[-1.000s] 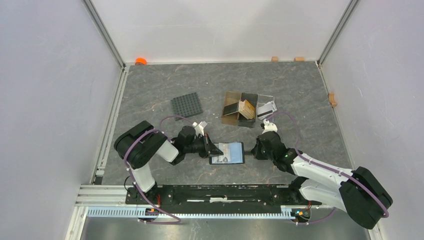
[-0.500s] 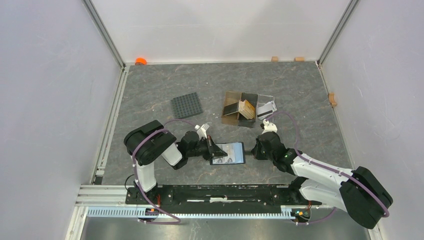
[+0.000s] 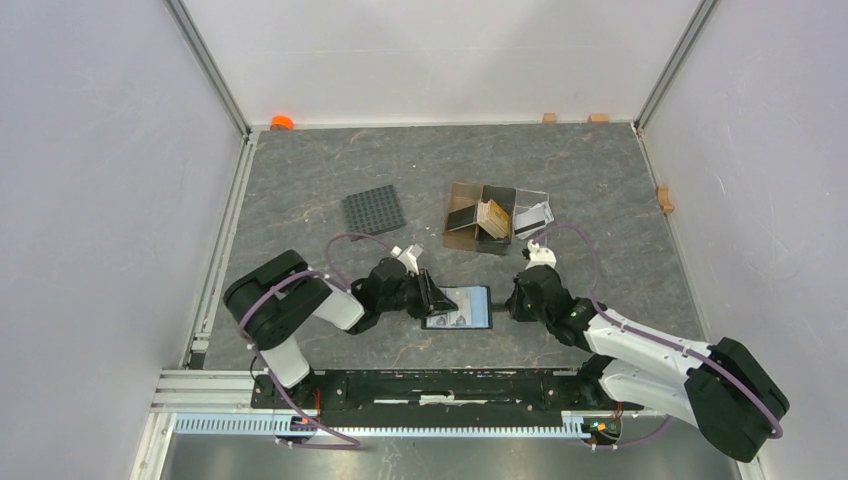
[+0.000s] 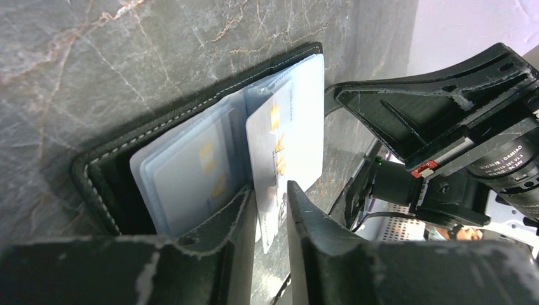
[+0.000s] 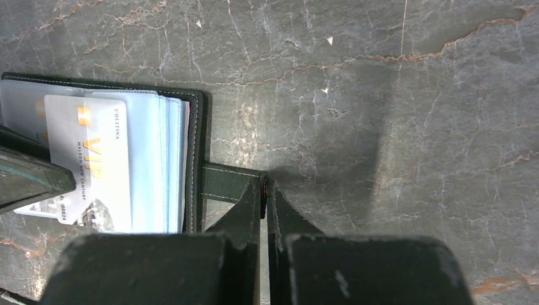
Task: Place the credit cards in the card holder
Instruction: Insert the credit card into the card holder.
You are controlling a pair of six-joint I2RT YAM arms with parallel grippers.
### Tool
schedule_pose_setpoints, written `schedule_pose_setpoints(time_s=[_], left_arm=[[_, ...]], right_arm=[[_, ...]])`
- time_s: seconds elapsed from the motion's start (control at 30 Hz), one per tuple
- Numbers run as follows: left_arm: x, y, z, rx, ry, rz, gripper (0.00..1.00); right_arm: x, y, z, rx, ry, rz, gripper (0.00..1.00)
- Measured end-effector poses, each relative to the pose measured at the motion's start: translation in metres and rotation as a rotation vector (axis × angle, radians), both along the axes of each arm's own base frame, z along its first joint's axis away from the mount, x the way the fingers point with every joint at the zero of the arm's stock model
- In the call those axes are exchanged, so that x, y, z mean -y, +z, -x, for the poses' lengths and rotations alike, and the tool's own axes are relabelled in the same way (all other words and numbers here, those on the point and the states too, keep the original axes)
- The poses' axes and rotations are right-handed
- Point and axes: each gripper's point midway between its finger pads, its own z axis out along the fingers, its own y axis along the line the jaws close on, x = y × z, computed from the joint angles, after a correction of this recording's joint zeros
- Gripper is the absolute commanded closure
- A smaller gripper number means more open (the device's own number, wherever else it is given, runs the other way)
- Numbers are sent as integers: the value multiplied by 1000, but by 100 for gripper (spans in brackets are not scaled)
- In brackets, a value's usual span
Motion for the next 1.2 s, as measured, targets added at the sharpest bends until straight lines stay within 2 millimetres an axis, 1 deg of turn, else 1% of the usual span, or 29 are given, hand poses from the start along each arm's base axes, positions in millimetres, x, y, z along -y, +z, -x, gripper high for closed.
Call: schedule_pose_setpoints(time_s=[0.1,0.17,0.33,0.5,0.67,1.0,1.2], left_arm=[[-5,4,-3,19,8,-52,59],[-8,7,-4,33,9,-89,57],[-18,12,-5,60,2,-185,52],[-25,13,2,63,-15,-242,51],[-19,11,6,59,-43,-249,50],[7,9,7,73,-99,-205,51],[13,9,8,80,-111,-197,51]], right_arm=[[1,0,2,-2,-1,5,100],[2,1,3,-3,-1,8,100],[4,0,4,-7,-2,13,100],[5,0,4,-9,-4,17,100],[5,0,4,-8,-4,17,100],[5,0,4,-7,-4,15,100],[4,0,5,-7,-2,16,100]])
